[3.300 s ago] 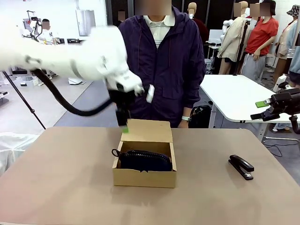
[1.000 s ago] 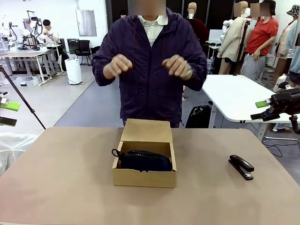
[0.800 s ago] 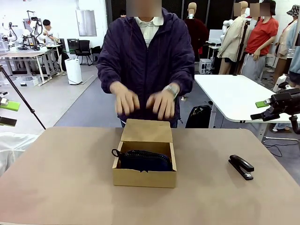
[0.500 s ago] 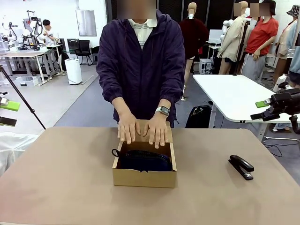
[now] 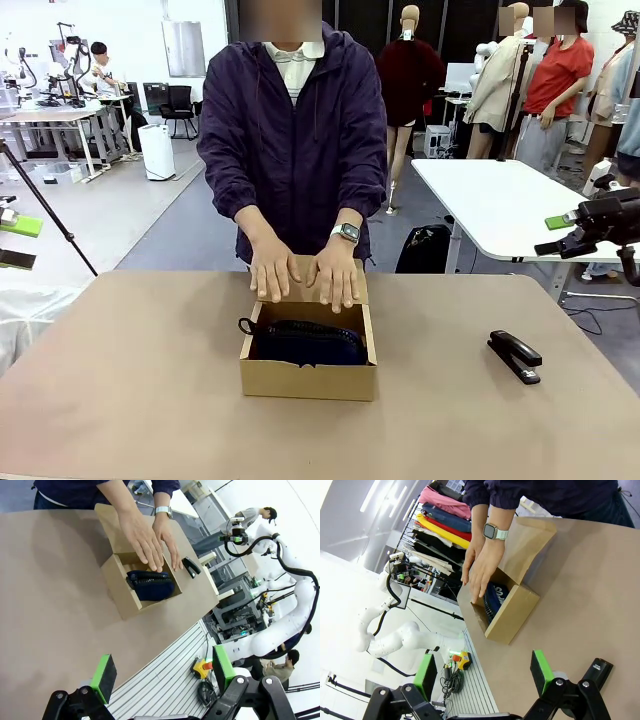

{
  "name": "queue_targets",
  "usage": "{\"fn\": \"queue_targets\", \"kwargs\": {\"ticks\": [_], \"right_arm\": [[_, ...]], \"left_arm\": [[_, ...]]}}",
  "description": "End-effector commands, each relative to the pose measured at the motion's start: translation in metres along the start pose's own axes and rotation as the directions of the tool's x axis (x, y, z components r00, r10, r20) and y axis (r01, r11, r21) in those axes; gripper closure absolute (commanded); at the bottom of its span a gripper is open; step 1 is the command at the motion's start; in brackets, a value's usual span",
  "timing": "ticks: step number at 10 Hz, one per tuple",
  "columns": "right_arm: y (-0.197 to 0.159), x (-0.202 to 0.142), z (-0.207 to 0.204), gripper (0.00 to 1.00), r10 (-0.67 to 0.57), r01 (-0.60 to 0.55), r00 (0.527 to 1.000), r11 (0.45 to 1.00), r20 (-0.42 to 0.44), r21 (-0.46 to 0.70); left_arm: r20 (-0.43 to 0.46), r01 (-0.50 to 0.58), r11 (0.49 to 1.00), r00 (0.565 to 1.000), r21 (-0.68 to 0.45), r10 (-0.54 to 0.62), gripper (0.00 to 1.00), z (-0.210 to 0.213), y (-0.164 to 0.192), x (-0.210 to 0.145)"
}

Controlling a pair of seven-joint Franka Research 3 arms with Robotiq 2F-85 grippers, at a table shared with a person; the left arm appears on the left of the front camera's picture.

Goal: Pack the items into the box.
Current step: Close the Mailer Box.

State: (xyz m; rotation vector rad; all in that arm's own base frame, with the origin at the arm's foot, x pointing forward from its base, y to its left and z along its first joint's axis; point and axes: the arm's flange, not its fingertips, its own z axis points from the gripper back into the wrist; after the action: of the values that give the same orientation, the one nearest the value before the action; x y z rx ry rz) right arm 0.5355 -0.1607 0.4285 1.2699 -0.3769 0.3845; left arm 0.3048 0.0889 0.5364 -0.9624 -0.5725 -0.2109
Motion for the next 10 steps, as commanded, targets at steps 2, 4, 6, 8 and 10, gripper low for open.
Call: {"fn": "queue_targets", "kwargs": {"ticks": [2,4,6,8,10], "right_arm": [[-0.002,0.062,-0.066,0.0,-0.028,0.03,0.997,0.999,0.075,-0.024],[-0.018,0.09,-0.15,0.0,-0.056,0.052,0.998,0.991,-0.031,-0.124],[-0.042,0.085,-0.202,0.0,-0.101,0.083,0.991,0.977,-0.084,-0.195],[-0.063,0.076,-0.234,0.0,-0.116,0.099,0.99,0.975,-0.074,-0.2],[-0.061,0.07,-0.24,0.0,-0.09,0.074,0.993,0.98,-0.077,-0.184]], "left_arm": [[-0.324,-0.03,0.995,0.946,-0.098,-0.003,0.0,-0.062,0.011,0.054],[-0.409,-0.005,0.989,0.911,-0.149,-0.057,0.0,-0.135,0.037,0.088],[-0.356,-0.023,0.954,0.93,-0.298,-0.089,0.0,-0.206,0.084,0.08],[-0.273,-0.057,0.965,0.962,-0.256,-0.015,0.0,-0.257,0.134,0.058],[-0.337,-0.061,0.963,0.941,-0.261,-0.031,0.0,-0.249,0.122,0.06]]}}
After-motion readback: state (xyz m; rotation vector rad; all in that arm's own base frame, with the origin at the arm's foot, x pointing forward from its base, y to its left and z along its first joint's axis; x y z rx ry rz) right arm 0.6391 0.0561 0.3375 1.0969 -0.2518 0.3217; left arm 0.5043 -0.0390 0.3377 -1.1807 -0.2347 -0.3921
